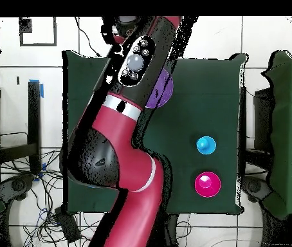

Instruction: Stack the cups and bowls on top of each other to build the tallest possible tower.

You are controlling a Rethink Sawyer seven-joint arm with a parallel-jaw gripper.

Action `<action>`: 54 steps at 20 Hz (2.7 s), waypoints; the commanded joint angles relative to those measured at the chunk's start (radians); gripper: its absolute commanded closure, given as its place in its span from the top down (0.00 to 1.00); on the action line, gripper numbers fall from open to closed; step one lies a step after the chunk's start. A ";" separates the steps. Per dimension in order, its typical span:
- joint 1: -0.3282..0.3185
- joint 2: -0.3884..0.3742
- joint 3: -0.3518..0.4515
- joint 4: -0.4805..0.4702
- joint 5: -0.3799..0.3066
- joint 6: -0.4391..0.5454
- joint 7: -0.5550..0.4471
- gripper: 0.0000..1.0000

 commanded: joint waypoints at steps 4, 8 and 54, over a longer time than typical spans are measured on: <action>-0.056 -0.064 -0.122 -0.045 -0.062 -0.104 -0.526 1.00; -0.053 -0.060 -0.138 -0.041 -0.035 -0.108 -0.494 1.00; 0.086 0.067 0.040 -0.042 -0.124 -0.160 -0.048 1.00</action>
